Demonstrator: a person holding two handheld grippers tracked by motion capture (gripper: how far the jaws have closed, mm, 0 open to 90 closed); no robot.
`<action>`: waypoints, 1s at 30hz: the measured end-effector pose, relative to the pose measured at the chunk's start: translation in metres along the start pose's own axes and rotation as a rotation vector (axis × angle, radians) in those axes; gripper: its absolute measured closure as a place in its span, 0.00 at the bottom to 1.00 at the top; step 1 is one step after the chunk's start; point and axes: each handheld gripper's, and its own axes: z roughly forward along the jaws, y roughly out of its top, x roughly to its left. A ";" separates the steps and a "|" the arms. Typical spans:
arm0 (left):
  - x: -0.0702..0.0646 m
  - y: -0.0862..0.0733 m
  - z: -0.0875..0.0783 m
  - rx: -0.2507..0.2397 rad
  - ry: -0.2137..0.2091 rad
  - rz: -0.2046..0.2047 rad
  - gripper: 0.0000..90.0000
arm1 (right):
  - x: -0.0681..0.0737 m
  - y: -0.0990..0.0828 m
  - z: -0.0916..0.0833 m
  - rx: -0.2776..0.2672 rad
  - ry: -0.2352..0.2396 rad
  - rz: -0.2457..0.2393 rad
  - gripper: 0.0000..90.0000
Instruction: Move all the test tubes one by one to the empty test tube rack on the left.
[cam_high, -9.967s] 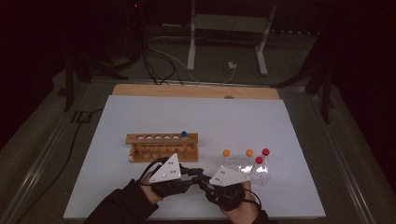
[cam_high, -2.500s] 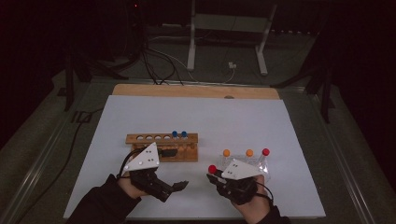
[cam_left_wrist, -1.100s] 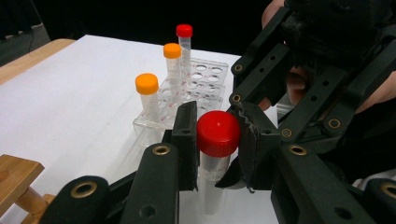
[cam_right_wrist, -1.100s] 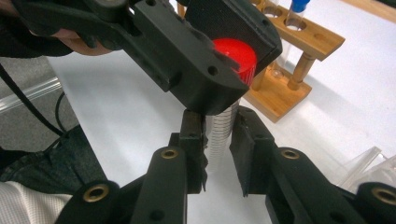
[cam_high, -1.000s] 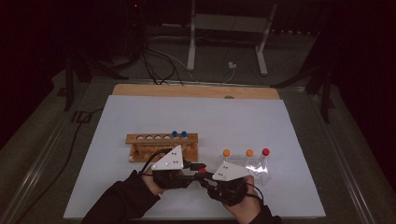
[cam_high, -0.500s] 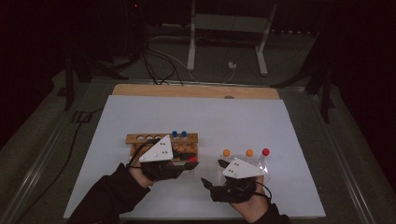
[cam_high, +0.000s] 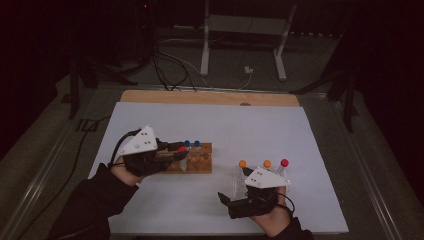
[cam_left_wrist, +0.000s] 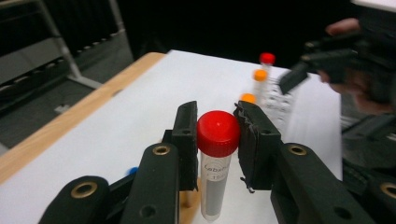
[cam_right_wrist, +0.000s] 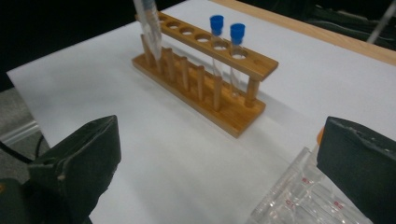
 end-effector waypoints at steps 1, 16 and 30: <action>0.004 0.000 -0.003 -0.004 0.014 -0.007 0.80 | 0.000 0.000 0.000 0.000 0.005 -0.002 0.00; 0.053 -0.016 0.002 -0.054 0.148 -0.093 0.80 | -0.001 0.000 -0.003 -0.018 0.017 -0.010 0.00; 0.064 -0.041 0.034 -0.043 0.152 -0.149 0.80 | -0.003 -0.001 -0.005 -0.022 0.029 -0.014 0.00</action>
